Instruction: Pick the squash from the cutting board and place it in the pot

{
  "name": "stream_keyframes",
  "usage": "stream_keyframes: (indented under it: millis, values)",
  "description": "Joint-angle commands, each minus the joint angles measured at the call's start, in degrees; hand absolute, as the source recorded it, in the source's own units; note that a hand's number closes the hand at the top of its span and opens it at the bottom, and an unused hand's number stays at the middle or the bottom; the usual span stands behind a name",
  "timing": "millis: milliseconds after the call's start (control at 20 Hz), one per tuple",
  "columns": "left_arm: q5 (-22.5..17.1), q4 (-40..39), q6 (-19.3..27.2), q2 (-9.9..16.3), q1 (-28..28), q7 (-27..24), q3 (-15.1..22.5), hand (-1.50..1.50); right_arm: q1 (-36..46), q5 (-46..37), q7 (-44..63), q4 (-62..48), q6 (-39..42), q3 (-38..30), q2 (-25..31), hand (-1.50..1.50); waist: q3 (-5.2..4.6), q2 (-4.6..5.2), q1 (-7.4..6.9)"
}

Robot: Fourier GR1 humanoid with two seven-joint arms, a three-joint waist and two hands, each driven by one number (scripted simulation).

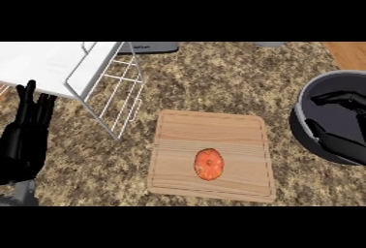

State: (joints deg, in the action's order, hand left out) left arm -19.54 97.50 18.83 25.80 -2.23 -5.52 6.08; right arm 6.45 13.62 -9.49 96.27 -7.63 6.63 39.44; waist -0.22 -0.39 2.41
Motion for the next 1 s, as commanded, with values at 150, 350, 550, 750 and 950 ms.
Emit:
stream_keyframes:
  millis: [150,350,550,750,950]
  values:
    - [0.05,-4.19,0.82,-2.58,-8.43,4.86,1.0,0.0,-15.71,-14.65,-20.66,1.77,-5.76,4.86,-3.55,-1.5,0.28,0.37,-0.3]
    - [-2.53,-8.95,-4.22,-0.74,-11.51,4.9,-2.66,0.0,-18.19,-22.71,-16.02,5.7,-8.53,7.74,-2.08,-1.5,0.17,0.45,-1.18]
    - [-1.52,-10.54,-4.29,-1.88,-11.17,3.41,-2.16,0.0,-19.11,-27.45,-1.49,14.61,-5.27,8.46,4.78,-1.5,0.04,0.46,-0.96]
    - [0.48,-9.02,-2.45,-4.38,-10.39,2.75,0.25,0.0,-17.1,-34.32,10.1,18.15,-0.26,12.64,8.21,-1.5,0.01,0.53,-1.61]
    - [0.11,-8.11,-3.14,-3.3,-12.05,6.48,-1.12,0.0,-14.35,-38.43,22.22,24.27,4.16,17.31,4.71,-1.5,0.14,0.43,-2.05]
